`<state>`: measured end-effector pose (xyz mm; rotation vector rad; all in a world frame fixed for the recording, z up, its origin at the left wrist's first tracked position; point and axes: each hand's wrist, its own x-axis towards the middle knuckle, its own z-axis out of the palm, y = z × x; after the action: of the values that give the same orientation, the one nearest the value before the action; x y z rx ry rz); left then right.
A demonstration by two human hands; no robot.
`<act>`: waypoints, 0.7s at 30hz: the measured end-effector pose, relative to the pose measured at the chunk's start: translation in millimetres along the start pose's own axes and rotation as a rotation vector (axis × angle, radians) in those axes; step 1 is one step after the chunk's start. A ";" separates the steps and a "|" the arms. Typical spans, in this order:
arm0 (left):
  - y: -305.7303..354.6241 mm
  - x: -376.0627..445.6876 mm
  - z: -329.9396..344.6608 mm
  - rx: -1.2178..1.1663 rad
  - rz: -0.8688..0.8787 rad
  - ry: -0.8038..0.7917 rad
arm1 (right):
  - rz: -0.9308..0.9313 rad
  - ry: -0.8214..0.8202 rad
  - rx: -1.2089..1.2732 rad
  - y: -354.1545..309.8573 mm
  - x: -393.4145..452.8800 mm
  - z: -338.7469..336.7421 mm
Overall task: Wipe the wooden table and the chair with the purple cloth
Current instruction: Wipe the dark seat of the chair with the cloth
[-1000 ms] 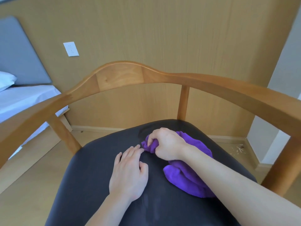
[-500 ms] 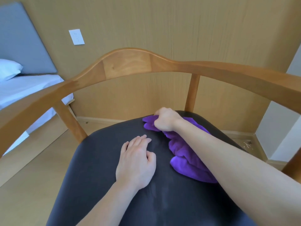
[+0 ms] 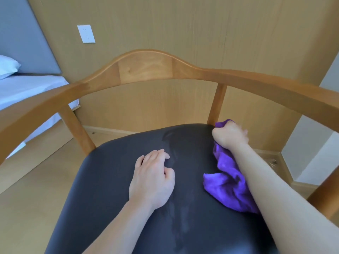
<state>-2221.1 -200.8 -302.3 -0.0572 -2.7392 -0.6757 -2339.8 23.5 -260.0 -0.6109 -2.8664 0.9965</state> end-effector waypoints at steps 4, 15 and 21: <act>-4.4 1.1 -1.2 -0.006 -0.009 0.012 | -0.413 -0.102 -0.317 -20.9 -27.7 22.1; -5.4 3.3 -2.1 -0.044 -0.015 -0.009 | -0.474 -0.348 0.385 -22.2 -23.2 -1.6; -4.1 3.3 -2.8 -0.067 -0.014 -0.007 | -0.157 -0.009 0.137 -32.5 60.6 20.6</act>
<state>-2223.9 -205.9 -300.8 -0.0561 -2.7254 -0.7726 -2410.5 11.2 -261.7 -0.3663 -2.7719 1.1595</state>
